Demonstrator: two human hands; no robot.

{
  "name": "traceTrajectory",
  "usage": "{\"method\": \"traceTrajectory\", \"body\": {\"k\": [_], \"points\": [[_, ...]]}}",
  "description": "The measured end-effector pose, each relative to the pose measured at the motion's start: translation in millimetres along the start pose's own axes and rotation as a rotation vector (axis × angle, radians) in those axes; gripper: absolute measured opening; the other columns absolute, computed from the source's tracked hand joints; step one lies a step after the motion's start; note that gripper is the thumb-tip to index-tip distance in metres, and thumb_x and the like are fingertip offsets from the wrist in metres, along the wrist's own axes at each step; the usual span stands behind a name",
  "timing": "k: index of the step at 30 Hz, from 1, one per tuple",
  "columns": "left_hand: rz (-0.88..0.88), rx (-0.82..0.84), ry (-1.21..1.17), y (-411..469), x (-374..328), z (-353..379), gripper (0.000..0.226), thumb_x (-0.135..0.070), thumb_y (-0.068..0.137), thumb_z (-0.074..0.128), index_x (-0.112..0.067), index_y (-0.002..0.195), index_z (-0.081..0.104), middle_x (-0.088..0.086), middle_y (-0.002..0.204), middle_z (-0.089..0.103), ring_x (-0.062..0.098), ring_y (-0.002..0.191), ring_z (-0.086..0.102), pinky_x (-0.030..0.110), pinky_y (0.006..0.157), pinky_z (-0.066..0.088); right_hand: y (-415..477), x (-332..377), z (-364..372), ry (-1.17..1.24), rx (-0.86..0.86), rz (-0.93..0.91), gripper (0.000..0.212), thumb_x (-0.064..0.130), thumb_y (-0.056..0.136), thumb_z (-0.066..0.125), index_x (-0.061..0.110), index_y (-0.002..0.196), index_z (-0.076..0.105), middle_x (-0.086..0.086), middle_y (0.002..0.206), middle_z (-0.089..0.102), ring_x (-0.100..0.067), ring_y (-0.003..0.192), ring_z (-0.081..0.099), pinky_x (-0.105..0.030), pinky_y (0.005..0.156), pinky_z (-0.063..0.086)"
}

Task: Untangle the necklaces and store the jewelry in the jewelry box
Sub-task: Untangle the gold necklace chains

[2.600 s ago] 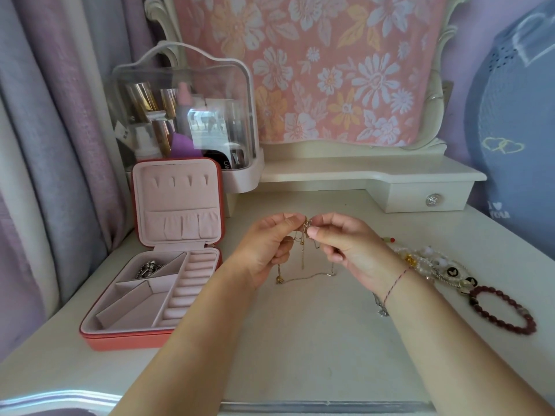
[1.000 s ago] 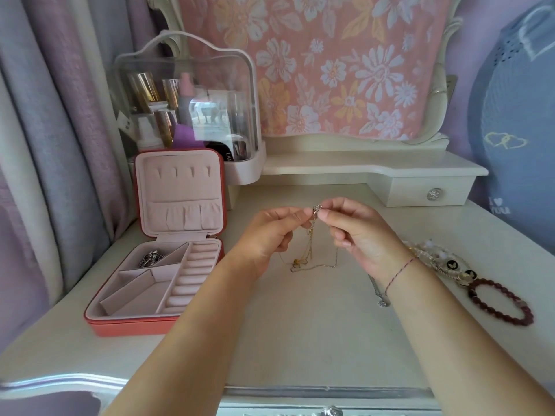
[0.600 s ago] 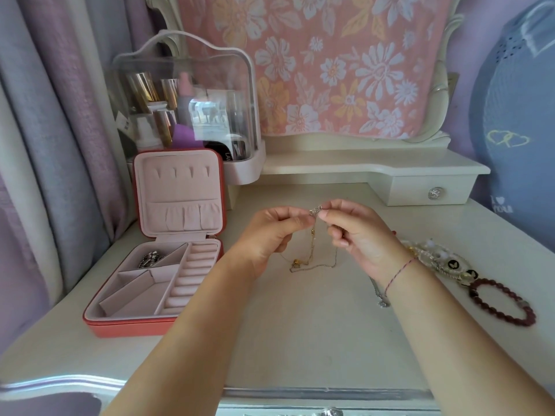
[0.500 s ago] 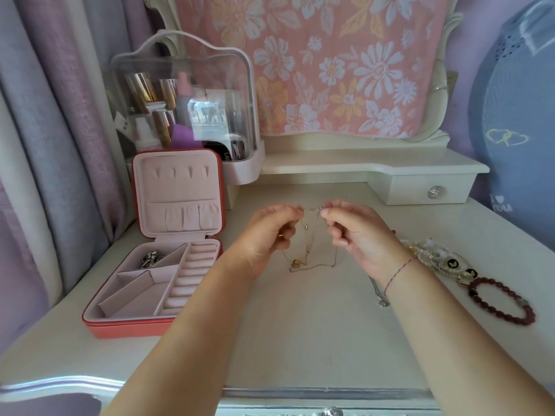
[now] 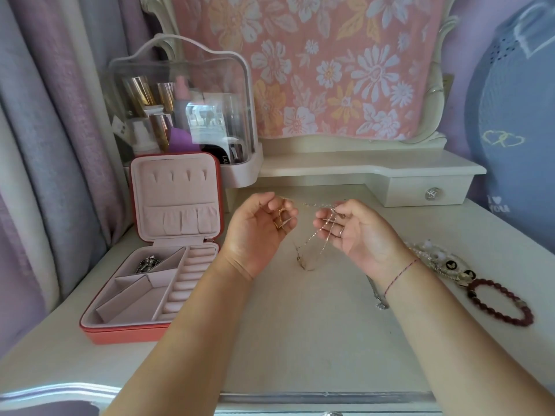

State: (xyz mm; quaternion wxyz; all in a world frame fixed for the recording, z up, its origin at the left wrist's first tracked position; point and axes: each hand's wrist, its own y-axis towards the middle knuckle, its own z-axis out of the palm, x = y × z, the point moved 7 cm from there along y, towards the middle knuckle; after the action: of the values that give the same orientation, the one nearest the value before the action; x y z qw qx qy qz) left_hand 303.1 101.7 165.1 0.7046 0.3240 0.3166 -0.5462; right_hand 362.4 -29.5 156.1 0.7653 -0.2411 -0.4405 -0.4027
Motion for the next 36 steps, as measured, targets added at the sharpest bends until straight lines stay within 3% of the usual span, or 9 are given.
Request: {"method": "traceTrajectory", "body": {"k": [3, 7, 11, 14, 19, 24, 29, 33, 36], "points": [[0.033, 0.025, -0.067, -1, -4, 3, 0.015, -0.023, 0.083, 0.053, -0.016, 0.069, 0.053, 0.000, 0.069, 0.054, 0.017, 0.071, 0.059, 0.032, 0.082, 0.048, -2, -1, 2, 0.008, 0.016, 0.027, 0.018, 0.008, 0.093, 0.042, 0.013, 0.077, 0.049, -0.007, 0.071, 0.062, -0.017, 0.061, 0.059, -0.025, 0.058, 0.048], [0.025, 0.012, -0.034, -3, -5, 5, 0.015, -0.023, 0.088, 0.052, -0.017, 0.080, 0.063, -0.004, 0.062, 0.047, 0.013, 0.061, 0.053, 0.025, 0.066, 0.049, -1, -1, 3, -0.060, 0.034, 0.018, 0.020, 0.006, 0.092, 0.046, 0.014, 0.074, 0.050, -0.002, 0.068, 0.051, -0.010, 0.051, 0.043, -0.018, 0.042, 0.029], [0.030, 0.021, -0.014, -5, -6, 8, 0.026, -0.019, 0.088, 0.050, -0.016, 0.108, 0.067, -0.004, 0.058, 0.040, 0.012, 0.056, 0.044, 0.024, 0.061, 0.044, 1, -1, 0, -0.111, 0.051, -0.007, 0.019, 0.007, 0.091, 0.050, 0.015, 0.074, 0.051, 0.000, 0.069, 0.047, -0.008, 0.049, 0.039, -0.017, 0.041, 0.023], [0.021, 0.100, 0.016, -6, -5, 14, 0.040, -0.015, 0.080, 0.058, -0.016, 0.119, 0.062, -0.005, 0.060, 0.042, 0.010, 0.055, 0.040, 0.021, 0.057, 0.041, 2, -2, 0, -0.110, 0.065, -0.016, 0.010, 0.013, 0.078, 0.061, 0.016, 0.075, 0.052, 0.001, 0.067, 0.048, -0.008, 0.050, 0.040, -0.018, 0.043, 0.025], [0.013, 0.055, 0.071, -2, -3, 6, 0.037, -0.011, 0.078, 0.061, -0.015, 0.115, 0.064, -0.006, 0.061, 0.041, 0.009, 0.051, 0.032, 0.020, 0.050, 0.026, 1, 0, 3, -0.089, 0.087, -0.029, 0.008, 0.017, 0.070, 0.063, 0.017, 0.074, 0.055, 0.002, 0.067, 0.049, -0.008, 0.051, 0.042, -0.018, 0.043, 0.026], [-0.009, -0.061, 0.386, -2, 2, -2, 0.032, -0.026, 0.071, 0.068, -0.015, 0.101, 0.072, -0.007, 0.056, 0.028, 0.008, 0.049, 0.021, 0.022, 0.049, 0.012, 1, 1, 5, -0.100, 0.115, -0.049, 0.009, 0.017, 0.071, 0.064, 0.017, 0.075, 0.056, 0.002, 0.066, 0.052, -0.009, 0.053, 0.044, -0.018, 0.045, 0.030], [-0.031, -0.072, 0.690, -6, 5, 0, 0.041, -0.039, 0.062, 0.075, -0.017, 0.097, 0.075, -0.011, 0.048, 0.030, 0.008, 0.048, 0.020, 0.019, 0.046, 0.016, 0, 4, 4, -0.076, 0.105, -0.071, 0.006, 0.015, 0.077, 0.062, 0.015, 0.078, 0.056, -0.001, 0.065, 0.055, -0.011, 0.055, 0.047, -0.019, 0.045, 0.034], [-0.048, -0.017, 0.882, -4, 11, 1, 0.024, -0.030, 0.068, 0.082, -0.020, 0.089, 0.078, -0.004, 0.056, 0.031, 0.006, 0.044, 0.024, 0.014, 0.043, 0.022, 0, 6, 4, -0.061, 0.093, -0.086, 0.007, 0.017, 0.074, 0.061, 0.014, 0.078, 0.056, -0.001, 0.066, 0.054, -0.011, 0.053, 0.048, -0.018, 0.045, 0.034], [-0.068, 0.011, 0.920, -2, 17, -4, 0.014, -0.028, 0.069, 0.084, -0.024, 0.081, 0.079, 0.008, 0.065, 0.045, 0.013, 0.060, 0.043, 0.016, 0.060, 0.038, -2, 7, 4, -0.062, 0.094, -0.095, 0.008, 0.018, 0.072, 0.061, 0.014, 0.078, 0.056, -0.002, 0.065, 0.053, -0.011, 0.052, 0.047, -0.018, 0.044, 0.034]]}}
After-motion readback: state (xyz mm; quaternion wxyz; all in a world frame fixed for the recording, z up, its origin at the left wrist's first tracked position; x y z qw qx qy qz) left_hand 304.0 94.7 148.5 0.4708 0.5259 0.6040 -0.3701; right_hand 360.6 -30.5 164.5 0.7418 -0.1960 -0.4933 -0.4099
